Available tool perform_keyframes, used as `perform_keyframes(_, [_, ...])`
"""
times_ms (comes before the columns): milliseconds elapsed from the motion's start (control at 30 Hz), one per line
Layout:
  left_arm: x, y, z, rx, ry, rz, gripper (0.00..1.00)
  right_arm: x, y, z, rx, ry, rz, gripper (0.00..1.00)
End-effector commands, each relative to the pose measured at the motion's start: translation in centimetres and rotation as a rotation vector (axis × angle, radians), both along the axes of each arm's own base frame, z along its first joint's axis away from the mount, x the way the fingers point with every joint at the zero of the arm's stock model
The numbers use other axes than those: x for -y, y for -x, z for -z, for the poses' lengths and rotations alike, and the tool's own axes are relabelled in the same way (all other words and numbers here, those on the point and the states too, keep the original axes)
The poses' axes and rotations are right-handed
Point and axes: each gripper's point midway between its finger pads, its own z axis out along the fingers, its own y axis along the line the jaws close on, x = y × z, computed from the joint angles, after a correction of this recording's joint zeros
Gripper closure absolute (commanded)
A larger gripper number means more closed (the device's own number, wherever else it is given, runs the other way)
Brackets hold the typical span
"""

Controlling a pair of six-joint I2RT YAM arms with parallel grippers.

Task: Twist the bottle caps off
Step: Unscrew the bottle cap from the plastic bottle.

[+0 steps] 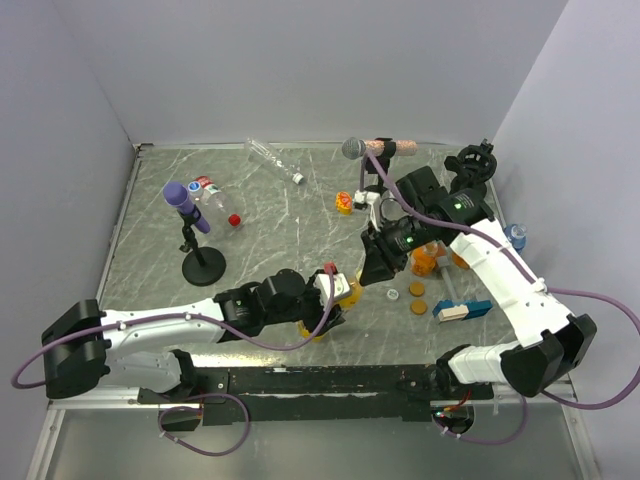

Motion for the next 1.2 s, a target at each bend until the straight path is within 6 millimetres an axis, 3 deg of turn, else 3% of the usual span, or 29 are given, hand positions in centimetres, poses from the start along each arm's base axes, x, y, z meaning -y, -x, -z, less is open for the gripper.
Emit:
perform_keyframes(0, [1.4, 2.2, -5.1, 0.125, 0.156, 0.193, 0.94, -1.1, 3.2, -2.5, 0.203, -0.153, -0.335, 0.94])
perform_keyframes(167, [0.3, 4.3, -5.1, 0.162, 0.162, 0.321, 0.94, -1.6, 6.3, -3.2, 0.557, -0.314, -0.717, 0.94])
perform_keyframes(233, [-0.2, 4.2, -5.0, 0.173, 0.152, 0.322, 0.94, -2.3, 5.6, -3.5, 0.719, -0.345, -0.762, 0.91])
perform_keyframes(300, [-0.7, 4.1, -5.1, 0.18, 0.15, 0.31, 0.94, -2.8, 5.0, -3.9, 0.761, -0.331, -0.765, 0.91])
perform_keyframes(433, [-1.3, 3.9, -4.7, 0.176, 0.152, 0.285, 0.94, -3.1, 4.6, -4.0, 0.662, -0.301, -0.756, 0.9])
perform_keyframes(567, [-1.5, 3.7, -4.4, 0.171, 0.158, 0.261, 0.94, -3.4, 3.8, -3.7, 0.597, -0.265, -0.645, 0.82])
perform_keyframes(667, [-1.5, 3.4, -4.0, 0.157, 0.149, 0.242, 0.94, -3.7, 3.6, -4.3, 0.552, -0.272, -0.567, 0.65])
perform_keyframes(733, [-1.5, 3.0, -3.8, 0.15, 0.133, 0.22, 0.94, -3.9, 3.7, -5.0, 0.499, -0.279, -0.515, 0.44])
perform_keyframes(833, [-1.5, 2.4, -3.6, 0.131, 0.119, 0.176, 0.94, -3.8, 3.8, -6.6, 0.417, -0.295, -0.443, 0.22])
perform_keyframes(933, [-1.5, 1.8, -3.6, 0.115, 0.123, 0.13, 0.94, -3.1, 3.1, -7.4, 0.347, -0.3, -0.336, 0.12])
perform_keyframes(1033, [-1.4, 0.9, -3.9, 0.093, 0.137, 0.06, 0.94, -2.0, 0.5, -6.2, 0.233, -0.234, -0.093, 0.06])
perform_keyframes(1167, [-1.0, -0.7, -4.7, 0.041, 0.154, -0.066, 0.94, -0.4, -0.6, -3.3, 0.108, -0.091, 0.088, 0.05])
